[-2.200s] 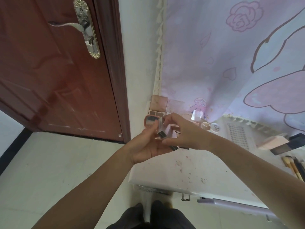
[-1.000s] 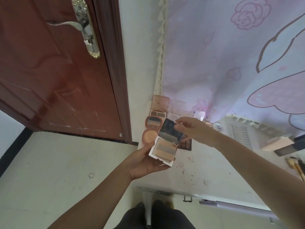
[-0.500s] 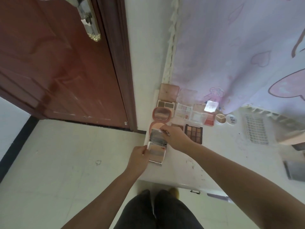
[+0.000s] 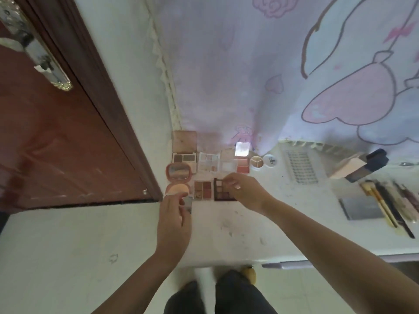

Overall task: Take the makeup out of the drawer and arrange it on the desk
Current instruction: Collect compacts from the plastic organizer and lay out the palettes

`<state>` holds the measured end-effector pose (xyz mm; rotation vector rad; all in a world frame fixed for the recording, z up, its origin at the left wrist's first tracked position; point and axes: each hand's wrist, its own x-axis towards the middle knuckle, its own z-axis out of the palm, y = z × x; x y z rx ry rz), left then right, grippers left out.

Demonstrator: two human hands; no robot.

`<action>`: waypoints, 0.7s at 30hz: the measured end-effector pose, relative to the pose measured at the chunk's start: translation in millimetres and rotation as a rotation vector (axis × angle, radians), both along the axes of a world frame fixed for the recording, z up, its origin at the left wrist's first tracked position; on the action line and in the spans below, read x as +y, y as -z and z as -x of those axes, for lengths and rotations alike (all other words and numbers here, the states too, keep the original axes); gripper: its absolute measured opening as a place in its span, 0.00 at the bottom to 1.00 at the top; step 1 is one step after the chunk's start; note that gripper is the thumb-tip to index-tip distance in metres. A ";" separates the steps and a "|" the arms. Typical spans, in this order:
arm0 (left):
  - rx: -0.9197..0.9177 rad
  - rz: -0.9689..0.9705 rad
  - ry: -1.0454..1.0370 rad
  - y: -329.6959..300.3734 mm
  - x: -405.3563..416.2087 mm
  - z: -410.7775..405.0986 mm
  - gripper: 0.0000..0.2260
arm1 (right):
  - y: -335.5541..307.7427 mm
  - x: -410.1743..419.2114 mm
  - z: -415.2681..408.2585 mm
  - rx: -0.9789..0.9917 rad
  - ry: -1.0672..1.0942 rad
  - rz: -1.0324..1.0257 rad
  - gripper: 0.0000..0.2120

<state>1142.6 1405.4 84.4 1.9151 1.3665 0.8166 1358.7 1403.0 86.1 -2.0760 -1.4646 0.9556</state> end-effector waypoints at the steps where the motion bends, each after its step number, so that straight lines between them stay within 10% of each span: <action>1: -0.021 -0.032 0.090 -5.1 -2.8 -17.3 0.09 | -2.3 -9.1 -19.4 -0.020 0.063 -0.015 0.10; 9: 0.077 0.241 0.596 18.8 -14.8 -212.2 0.15 | 12.2 -66.9 -188.5 -0.178 0.442 0.112 0.19; 21: 0.324 0.473 0.319 47.6 0.5 -369.0 0.23 | 38.8 -25.8 -260.6 0.076 0.525 0.248 0.25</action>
